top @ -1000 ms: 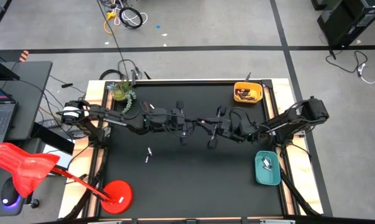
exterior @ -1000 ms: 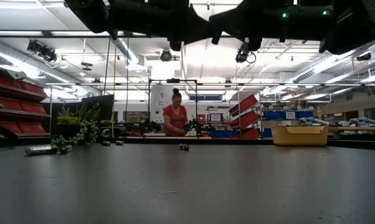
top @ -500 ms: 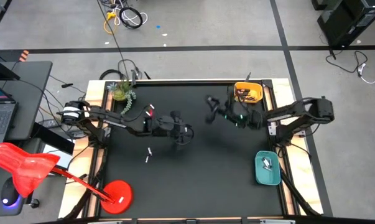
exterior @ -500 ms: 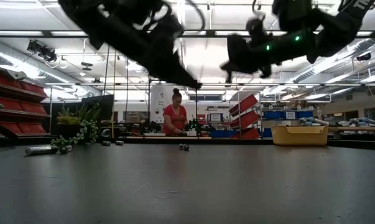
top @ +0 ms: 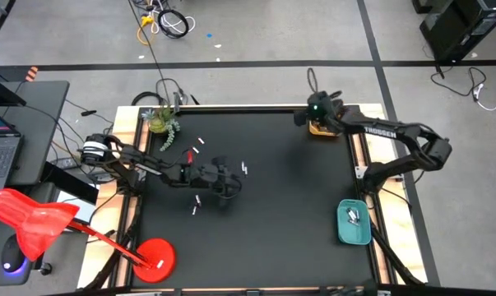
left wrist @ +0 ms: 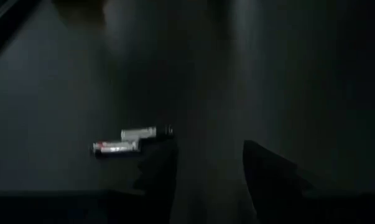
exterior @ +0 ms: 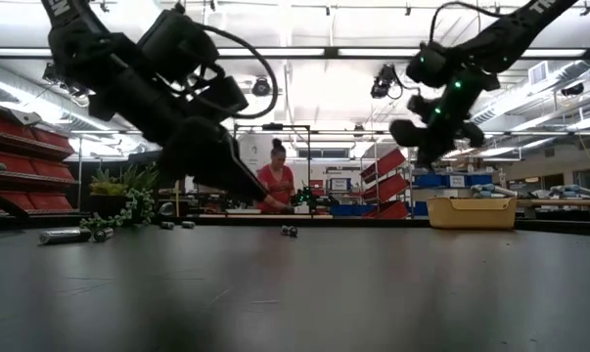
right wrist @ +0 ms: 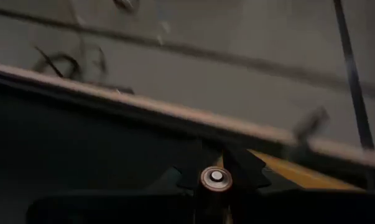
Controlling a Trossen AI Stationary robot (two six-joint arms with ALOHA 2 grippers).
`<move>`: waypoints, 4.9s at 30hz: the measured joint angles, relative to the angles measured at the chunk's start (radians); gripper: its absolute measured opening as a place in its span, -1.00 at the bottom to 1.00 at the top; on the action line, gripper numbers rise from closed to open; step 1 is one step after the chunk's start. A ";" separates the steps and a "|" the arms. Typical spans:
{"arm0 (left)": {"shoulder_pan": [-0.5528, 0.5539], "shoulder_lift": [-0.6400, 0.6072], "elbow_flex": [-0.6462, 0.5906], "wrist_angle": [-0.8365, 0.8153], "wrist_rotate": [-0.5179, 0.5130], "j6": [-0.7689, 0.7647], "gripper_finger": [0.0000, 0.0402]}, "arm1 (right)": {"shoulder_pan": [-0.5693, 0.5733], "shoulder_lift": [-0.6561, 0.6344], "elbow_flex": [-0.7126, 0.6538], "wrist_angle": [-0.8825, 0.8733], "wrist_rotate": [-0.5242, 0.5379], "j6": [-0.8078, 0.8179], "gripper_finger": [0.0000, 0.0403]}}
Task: Sort batteries
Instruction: Put the black battery into the yellow bin, then put the silver battery into the green bin
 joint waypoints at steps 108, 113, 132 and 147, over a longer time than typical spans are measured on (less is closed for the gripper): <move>-0.398 -0.055 0.117 -0.677 -0.283 -0.522 -1.00 | 0.913 0.311 -0.035 0.943 0.044 -0.380 -0.44; -0.323 -0.056 0.118 -0.550 -0.341 -0.328 -1.00 | 0.943 0.311 -0.036 0.884 0.075 -0.287 -0.49; -0.118 -0.059 0.120 0.270 -0.015 0.247 -1.00 | 1.076 0.312 -0.036 0.585 0.262 0.012 -0.31; -0.104 -0.059 0.120 0.436 0.106 0.251 -1.00 | 1.026 0.312 -0.037 0.932 0.180 -0.244 -0.15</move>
